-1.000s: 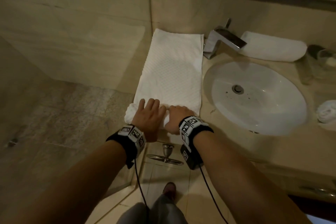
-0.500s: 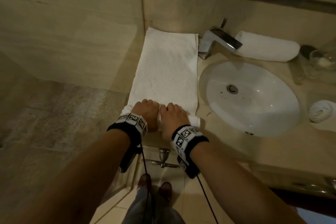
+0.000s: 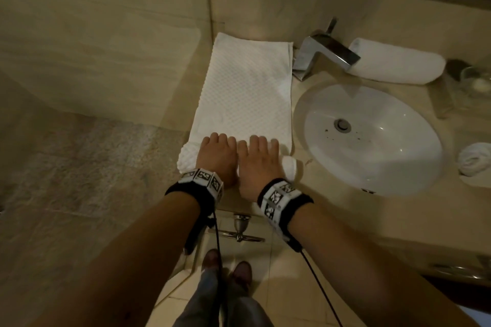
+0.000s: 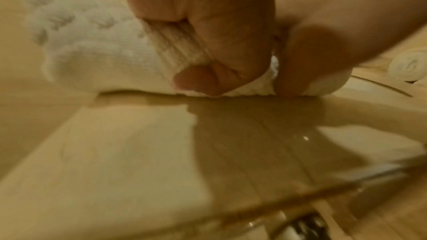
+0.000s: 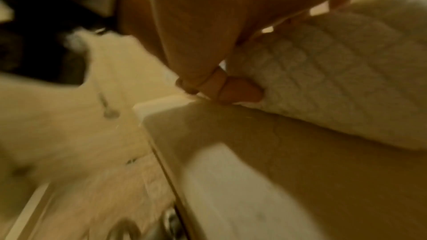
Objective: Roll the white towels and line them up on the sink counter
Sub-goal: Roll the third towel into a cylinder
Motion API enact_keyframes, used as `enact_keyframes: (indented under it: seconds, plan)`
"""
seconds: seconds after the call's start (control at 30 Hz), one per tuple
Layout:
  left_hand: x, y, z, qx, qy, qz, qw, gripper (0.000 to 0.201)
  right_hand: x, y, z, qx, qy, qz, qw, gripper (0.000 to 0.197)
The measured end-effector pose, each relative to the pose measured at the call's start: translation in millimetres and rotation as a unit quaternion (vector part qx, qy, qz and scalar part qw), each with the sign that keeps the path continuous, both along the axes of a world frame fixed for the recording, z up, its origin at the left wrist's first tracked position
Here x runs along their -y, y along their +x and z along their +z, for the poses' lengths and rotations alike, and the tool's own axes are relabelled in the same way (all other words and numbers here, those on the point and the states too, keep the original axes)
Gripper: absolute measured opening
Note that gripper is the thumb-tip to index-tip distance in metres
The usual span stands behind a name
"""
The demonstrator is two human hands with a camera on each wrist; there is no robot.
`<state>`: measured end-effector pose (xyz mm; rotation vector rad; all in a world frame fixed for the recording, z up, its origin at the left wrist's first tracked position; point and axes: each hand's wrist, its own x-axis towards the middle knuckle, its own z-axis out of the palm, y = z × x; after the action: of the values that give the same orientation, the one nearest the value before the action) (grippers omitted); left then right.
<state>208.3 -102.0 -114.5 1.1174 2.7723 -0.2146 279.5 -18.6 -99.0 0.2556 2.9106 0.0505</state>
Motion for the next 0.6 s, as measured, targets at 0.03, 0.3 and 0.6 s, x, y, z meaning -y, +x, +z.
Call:
enact_keyframes:
  seconds: [0.03, 0.3, 0.6]
  plan:
    - [-1.6, -4.5, -0.1, 0.007, 0.0, -0.002, 1.0, 0.051, 3.0, 4.1, 0.3, -0.004, 0.028, 0.01, 1.0, 0.076]
    - [-2.1, -13.1, 3.6, 0.039, 0.024, 0.007, 0.999, 0.053, -11.9, -20.4, -5.2, -0.001, -0.056, -0.027, 0.998, 0.06]
    - [-7.9, -15.0, 10.1, 0.031, 0.016, -0.011, 0.999, 0.055, -23.2, -36.3, 6.1, 0.067, -0.088, -0.044, 0.993, 0.062]
